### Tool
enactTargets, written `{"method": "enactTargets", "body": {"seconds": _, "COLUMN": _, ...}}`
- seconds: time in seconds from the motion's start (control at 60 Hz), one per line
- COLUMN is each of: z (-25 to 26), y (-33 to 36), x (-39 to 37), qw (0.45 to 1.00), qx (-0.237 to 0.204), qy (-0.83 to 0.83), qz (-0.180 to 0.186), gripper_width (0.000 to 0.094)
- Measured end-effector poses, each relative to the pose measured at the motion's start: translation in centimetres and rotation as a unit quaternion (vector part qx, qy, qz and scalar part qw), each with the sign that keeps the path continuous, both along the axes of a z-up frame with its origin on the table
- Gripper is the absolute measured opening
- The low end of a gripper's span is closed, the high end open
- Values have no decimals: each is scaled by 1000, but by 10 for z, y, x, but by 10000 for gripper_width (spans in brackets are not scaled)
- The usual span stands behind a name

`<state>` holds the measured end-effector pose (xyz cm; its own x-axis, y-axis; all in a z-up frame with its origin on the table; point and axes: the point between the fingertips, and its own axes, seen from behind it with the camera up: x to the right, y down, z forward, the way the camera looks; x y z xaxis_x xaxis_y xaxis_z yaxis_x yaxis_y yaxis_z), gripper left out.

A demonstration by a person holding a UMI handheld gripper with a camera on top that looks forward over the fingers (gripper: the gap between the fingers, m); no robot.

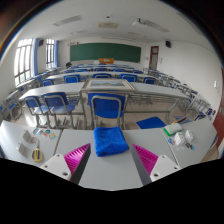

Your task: Fold towel

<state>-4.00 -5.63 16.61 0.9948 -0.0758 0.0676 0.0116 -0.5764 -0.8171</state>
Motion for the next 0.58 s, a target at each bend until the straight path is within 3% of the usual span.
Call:
{"method": "enactTargets", "body": {"seconds": 0.3, "z": 42, "y": -152, "x": -56, "qw": 1000, "qx": -4, "qy": -20, "qz": 9, "gripper_width": 854}}
{"method": "enactTargets", "body": {"seconds": 0.583, "z": 73, "y": -210, "x": -77, "qw": 999, "qx": 16, "qy": -16, "qz": 24, "gripper_width": 853}}
